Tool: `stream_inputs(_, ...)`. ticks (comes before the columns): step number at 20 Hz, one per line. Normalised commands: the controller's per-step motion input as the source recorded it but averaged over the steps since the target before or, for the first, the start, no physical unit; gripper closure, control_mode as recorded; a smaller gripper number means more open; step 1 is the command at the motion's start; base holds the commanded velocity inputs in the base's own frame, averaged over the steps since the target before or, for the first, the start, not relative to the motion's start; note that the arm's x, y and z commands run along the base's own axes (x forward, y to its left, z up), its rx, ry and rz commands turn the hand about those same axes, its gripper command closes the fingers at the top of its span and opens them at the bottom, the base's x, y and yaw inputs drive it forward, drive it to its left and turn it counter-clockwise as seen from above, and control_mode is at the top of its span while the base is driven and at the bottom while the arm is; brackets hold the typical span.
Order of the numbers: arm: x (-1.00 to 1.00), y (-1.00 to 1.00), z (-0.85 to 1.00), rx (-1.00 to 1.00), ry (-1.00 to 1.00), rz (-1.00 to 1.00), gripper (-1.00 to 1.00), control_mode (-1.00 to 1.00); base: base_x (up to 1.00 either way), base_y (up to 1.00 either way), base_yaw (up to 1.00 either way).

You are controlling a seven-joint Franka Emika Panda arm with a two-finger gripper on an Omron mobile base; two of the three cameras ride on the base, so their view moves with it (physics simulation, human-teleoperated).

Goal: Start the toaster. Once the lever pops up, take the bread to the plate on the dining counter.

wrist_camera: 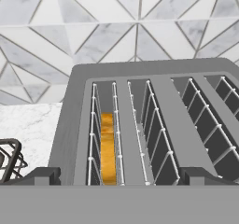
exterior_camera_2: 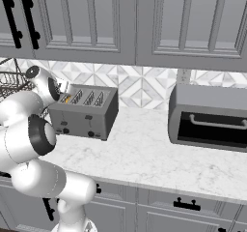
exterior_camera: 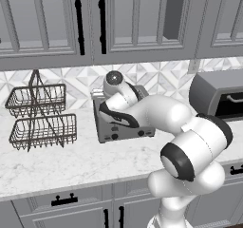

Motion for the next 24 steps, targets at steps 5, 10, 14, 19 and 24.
stream_inputs(5, 0.0, 0.0, 0.0, 0.0, 0.0, 0.0, -1.0, -1.0, 0.0, 0.0, 0.0)
stream_inputs(10, 0.0, 0.0, 0.0, 0.0, 0.0, 0.0, -1.0, -1.0, 0.0, 0.0, 0.0)
stream_inputs(14, 0.0, 0.0, 0.0, 0.0, 0.0, 0.0, -1.0, -1.0, 0.0, 0.0, 0.0)
stream_inputs(19, 0.0, 0.0, 0.0, 0.0, 0.0, 0.0, -1.0, -1.0, 0.0, 0.0, 0.0)
stream_inputs(24, 0.0, 0.0, 0.0, 0.0, 0.0, 0.0, -1.0, -1.0, 0.0, 0.0, 0.0)
